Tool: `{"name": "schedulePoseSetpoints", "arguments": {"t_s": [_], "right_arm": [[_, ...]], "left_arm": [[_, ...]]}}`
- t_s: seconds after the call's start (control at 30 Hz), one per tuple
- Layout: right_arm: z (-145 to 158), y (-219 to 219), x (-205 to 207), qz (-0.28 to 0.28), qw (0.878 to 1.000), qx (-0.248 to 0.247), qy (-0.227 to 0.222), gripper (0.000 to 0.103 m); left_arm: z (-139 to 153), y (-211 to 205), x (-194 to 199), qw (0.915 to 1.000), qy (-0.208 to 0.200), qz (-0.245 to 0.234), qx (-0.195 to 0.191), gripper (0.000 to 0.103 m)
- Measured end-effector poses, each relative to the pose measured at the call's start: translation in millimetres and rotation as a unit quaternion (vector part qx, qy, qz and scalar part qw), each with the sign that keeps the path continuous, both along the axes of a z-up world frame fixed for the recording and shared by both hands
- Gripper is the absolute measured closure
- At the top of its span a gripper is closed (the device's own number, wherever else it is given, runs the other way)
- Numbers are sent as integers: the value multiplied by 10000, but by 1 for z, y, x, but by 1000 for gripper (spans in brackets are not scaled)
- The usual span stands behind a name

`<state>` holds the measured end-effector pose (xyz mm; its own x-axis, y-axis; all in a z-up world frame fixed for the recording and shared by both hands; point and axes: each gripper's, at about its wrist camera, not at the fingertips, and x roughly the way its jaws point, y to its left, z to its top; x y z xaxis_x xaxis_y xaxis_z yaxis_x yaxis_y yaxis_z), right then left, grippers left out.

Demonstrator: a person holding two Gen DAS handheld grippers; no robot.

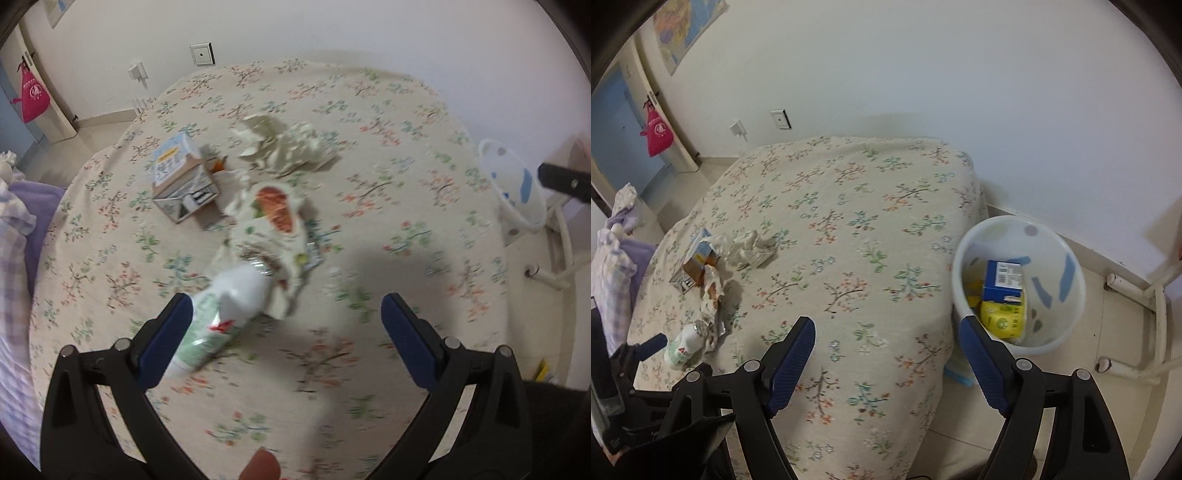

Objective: Collect trash
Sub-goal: 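Return both tools from the bin to the bed, then grasp the white AD bottle with the left tool while the right tool grasps the milk carton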

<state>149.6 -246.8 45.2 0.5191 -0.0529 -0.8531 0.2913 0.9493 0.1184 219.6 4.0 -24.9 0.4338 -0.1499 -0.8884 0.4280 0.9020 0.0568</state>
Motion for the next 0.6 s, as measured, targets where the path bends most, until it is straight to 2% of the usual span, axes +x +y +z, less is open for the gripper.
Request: {"name": "schedulePoseSetpoints", "arguments": {"t_s": [0.2, 0.33, 0.4, 0.53, 0.6], "right_arm": [[-5, 22, 15, 149, 9999, 2, 57, 21], [-12, 38, 26, 273, 9995, -17, 140, 21], [-16, 46, 34, 333, 9993, -17, 186, 21], [-24, 62, 48, 436, 9988, -29, 222, 21], [-27, 70, 55, 481, 9986, -42, 217, 21]], "left_arm": [[-27, 34, 31, 9991, 421, 10, 71, 18], [-39, 51, 43, 9972, 739, 12, -112, 28], [-42, 54, 44, 9965, 827, 19, -152, 32], [-45, 59, 39, 9952, 964, -156, -77, 51], [-43, 63, 34, 9948, 1007, -112, -114, 54]]}}
